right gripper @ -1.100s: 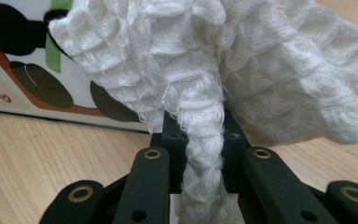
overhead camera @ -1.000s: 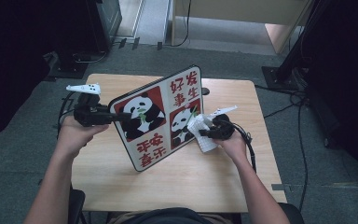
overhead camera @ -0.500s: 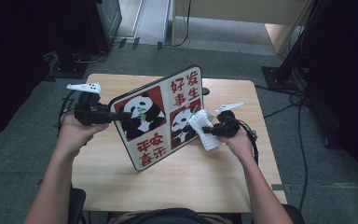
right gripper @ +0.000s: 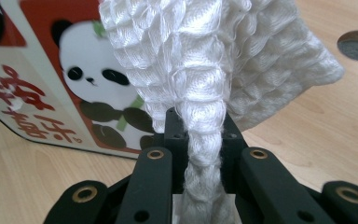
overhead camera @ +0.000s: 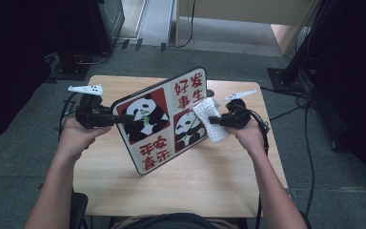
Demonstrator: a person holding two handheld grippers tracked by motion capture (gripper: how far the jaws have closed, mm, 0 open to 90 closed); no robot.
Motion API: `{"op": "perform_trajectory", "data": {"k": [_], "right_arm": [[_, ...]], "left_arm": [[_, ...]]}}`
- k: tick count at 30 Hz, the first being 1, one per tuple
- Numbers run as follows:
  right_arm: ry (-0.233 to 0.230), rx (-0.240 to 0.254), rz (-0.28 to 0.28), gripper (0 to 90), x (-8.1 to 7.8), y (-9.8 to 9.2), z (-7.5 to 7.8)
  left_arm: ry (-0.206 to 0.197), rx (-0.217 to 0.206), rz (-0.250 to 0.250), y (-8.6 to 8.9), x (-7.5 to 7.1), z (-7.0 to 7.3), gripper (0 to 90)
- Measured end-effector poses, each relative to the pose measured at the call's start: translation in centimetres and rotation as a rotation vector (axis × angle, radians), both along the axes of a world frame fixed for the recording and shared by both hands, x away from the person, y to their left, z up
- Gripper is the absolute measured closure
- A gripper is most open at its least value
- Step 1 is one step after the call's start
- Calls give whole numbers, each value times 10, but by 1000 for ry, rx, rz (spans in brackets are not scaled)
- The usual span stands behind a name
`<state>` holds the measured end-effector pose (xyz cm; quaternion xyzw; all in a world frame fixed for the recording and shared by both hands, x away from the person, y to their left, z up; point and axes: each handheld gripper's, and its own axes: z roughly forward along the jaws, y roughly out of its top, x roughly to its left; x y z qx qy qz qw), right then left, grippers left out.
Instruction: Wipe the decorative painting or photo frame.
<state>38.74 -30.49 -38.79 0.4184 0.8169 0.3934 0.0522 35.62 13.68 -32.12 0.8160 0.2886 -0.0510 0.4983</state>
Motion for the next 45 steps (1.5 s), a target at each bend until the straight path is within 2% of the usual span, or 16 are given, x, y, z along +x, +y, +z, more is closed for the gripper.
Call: {"op": "perform_trajectory", "data": {"k": [1,4,5,8,10,11,14,20,22,29,31,32,34,37,38,45], "right_arm": [[0,-6,2,801,0,1,11],[-9,1,5,801,0,2,20],[-25,2,14,800,1,2,30],[-36,11,24,800,4,3,44],[-41,7,23,800,5,4,49],[-50,3,27,800,6,4,58],[-57,-8,26,800,9,5,71],[-58,3,29,799,13,5,86],[-64,-11,32,800,15,7,92],[-94,-36,46,799,17,15,117],[-111,-44,52,799,19,19,130],[-111,-44,52,799,19,19,130],[-118,-40,58,798,22,24,142],[-123,-39,58,798,22,28,149],[-132,-40,67,798,23,34,156],[-129,-56,83,797,31,50,167]], "left_arm": [[1,-1,-4,1,0,0,775],[2,-2,-5,1,1,0,775],[3,-2,-6,0,1,0,774],[4,0,-7,1,0,0,774],[4,-3,-8,1,0,0,773],[5,-4,-6,1,0,-1,773],[5,-4,-8,1,0,-1,772],[8,-4,-9,1,0,0,772],[9,-4,-9,1,0,-1,772],[9,-9,-10,1,1,-1,771],[13,-18,-10,2,1,-2,768],[13,-18,-10,2,1,-2,768],[12,-18,-9,2,1,-2,769],[10,-18,-8,2,1,-2,770],[9,-16,-9,1,1,-2,770],[5,-15,-7,1,0,-2,772]]}}
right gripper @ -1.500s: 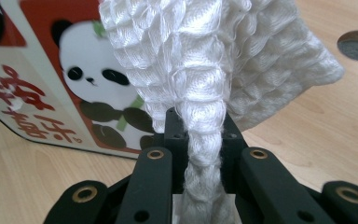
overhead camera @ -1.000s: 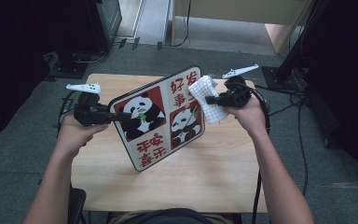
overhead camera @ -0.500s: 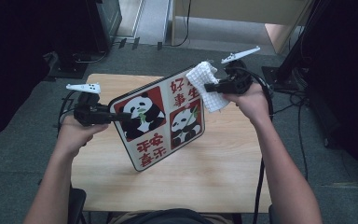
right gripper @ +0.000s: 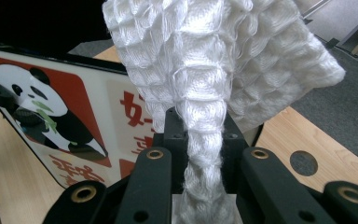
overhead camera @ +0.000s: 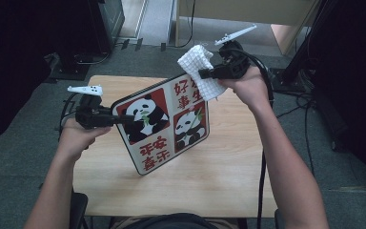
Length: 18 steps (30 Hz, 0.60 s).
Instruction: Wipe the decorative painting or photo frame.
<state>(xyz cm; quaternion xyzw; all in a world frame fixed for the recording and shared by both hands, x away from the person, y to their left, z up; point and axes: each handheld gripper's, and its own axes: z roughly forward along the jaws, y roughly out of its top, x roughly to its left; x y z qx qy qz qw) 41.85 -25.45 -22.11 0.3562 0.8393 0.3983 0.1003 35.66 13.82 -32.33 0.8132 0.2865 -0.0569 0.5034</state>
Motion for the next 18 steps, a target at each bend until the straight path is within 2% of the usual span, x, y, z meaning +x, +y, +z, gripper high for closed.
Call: {"op": "perform_trajectory", "data": {"k": [8,18], "right_arm": [[-2,3,18,795,10,21,8],[22,-26,44,796,13,38,0]], "left_arm": [[-7,2,-2,0,0,0,774],[-6,5,1,0,0,0,777]]}}
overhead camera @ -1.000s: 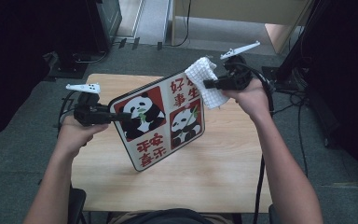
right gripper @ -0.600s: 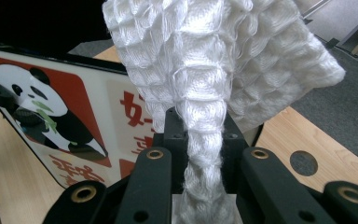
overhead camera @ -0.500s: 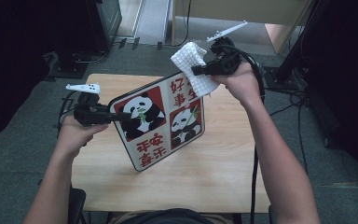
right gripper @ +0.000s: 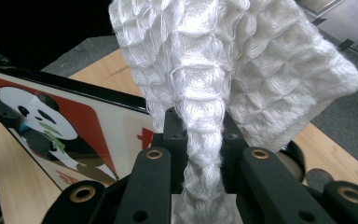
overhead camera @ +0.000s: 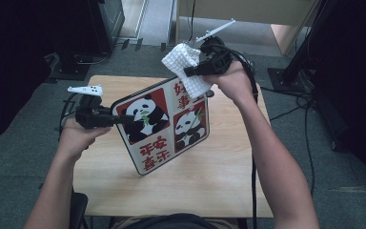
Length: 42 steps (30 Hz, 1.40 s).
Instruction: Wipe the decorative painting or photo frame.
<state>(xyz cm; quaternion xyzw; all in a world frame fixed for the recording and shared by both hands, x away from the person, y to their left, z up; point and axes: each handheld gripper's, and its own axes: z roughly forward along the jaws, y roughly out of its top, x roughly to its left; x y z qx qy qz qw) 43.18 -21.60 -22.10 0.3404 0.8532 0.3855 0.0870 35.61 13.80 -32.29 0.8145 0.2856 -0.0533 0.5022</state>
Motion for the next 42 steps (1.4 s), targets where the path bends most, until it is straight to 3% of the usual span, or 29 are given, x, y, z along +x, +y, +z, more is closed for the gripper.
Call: {"op": "perform_trajectory", "data": {"k": [19,28,33,42], "right_arm": [[17,18,3,797,0,3,-12],[-16,2,8,797,-7,3,-17],[-10,-25,13,796,-8,4,-23],[-9,18,10,795,-11,-2,-39]], "left_arm": [[14,-12,-6,2,1,-2,771],[11,-11,-8,2,1,-1,770],[11,-11,-8,2,1,-1,770],[12,-12,-9,2,1,-2,770]]}}
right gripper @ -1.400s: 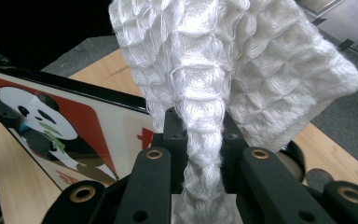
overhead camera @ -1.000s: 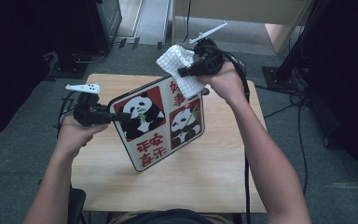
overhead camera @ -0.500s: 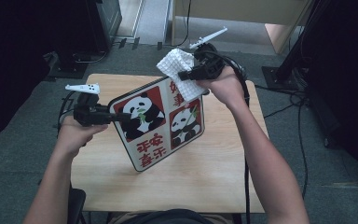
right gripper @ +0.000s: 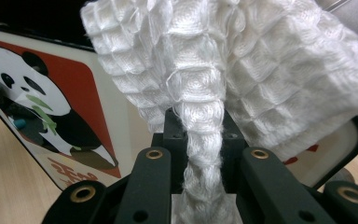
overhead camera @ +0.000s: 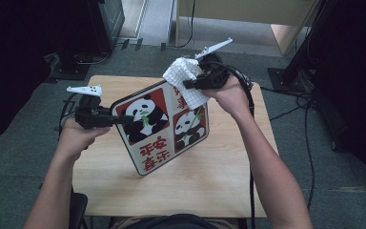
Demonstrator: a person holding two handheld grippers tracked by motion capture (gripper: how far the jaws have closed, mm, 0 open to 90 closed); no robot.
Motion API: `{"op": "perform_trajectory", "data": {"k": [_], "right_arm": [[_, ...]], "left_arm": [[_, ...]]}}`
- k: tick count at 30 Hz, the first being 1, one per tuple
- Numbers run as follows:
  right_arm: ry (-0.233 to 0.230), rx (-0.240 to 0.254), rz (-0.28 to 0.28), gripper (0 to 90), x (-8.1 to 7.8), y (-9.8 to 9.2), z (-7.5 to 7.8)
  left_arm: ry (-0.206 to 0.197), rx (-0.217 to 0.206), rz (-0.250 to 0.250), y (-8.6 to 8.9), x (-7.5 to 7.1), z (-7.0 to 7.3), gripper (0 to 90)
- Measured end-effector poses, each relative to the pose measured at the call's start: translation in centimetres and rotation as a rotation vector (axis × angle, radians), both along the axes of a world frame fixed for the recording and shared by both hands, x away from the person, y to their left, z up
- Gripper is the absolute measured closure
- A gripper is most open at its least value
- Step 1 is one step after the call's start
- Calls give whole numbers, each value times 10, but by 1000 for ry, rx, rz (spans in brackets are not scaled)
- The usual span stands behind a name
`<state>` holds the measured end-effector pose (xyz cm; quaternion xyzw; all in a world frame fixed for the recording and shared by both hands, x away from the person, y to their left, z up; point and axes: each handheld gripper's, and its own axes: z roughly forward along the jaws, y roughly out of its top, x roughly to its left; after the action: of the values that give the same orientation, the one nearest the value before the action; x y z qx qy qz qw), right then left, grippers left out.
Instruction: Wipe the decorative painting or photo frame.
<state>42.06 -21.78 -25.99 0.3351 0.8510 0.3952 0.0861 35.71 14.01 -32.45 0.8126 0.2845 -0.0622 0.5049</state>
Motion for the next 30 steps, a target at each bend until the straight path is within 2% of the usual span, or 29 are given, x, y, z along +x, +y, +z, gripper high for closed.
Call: {"op": "perform_trajectory", "data": {"k": [14,17,30], "right_arm": [[8,12,4,793,-2,-4,-21],[2,32,3,793,-5,-8,-26],[-2,36,1,789,-9,-11,-44]], "left_arm": [[3,-2,-2,2,1,-1,769],[1,-3,1,0,0,0,769],[-1,-5,-6,2,0,-1,767]]}}
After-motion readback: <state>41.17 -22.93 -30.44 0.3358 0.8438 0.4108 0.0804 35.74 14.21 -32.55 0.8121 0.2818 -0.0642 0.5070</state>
